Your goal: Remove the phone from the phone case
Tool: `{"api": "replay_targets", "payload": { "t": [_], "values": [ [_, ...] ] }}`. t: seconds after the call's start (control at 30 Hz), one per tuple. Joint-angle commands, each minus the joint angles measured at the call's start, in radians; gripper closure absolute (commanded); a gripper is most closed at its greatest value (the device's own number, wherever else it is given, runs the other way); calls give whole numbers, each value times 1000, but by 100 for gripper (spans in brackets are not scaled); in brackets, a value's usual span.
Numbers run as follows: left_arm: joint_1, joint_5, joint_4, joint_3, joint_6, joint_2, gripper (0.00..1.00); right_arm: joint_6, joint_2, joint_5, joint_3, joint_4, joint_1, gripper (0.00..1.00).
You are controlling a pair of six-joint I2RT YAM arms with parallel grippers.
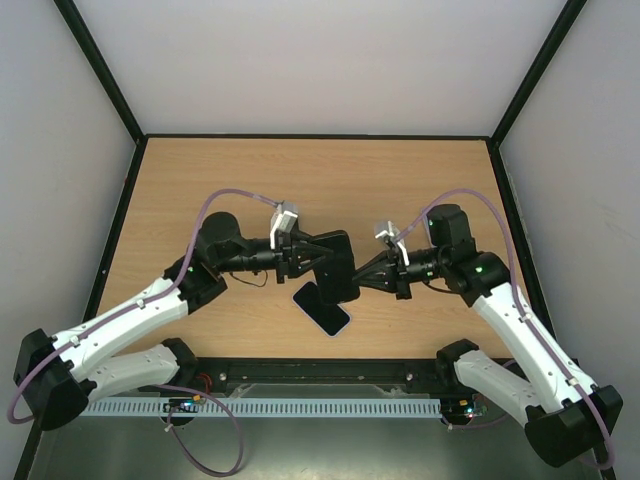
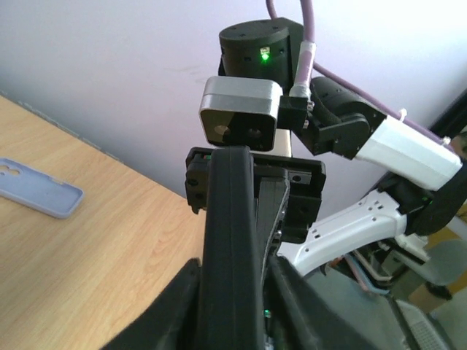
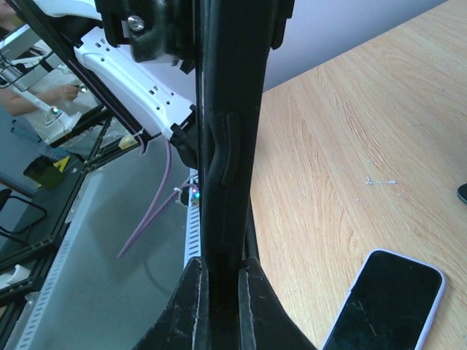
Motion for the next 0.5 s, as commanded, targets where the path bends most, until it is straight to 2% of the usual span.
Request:
{"api": "replay_targets", "payload": {
  "t": [0.0,0.07,0.13,0.23,0.33,0.47],
  "values": [
    [-1,-39,88,-13,-14,11,61,70,-7,-40,-10,119,7,98],
    [-1,-44,76,-19,-7,13,52,83,2,-39,-10,128,7,98],
    [-1,-45,81,-37,-7,11,49,114,8,-41,-15,154,7,98],
    [-1,-43,156,-107,-46,-10,46,186,6,-41,-42,225,6,98],
    [-1,-65,251,-185,-101,-46,37,232,-4,-27,-66,279,4,98],
    [-2,-100,346,-274,-168,-61,36,237,-8,-14,-68,271,4,98]
  ]
}}
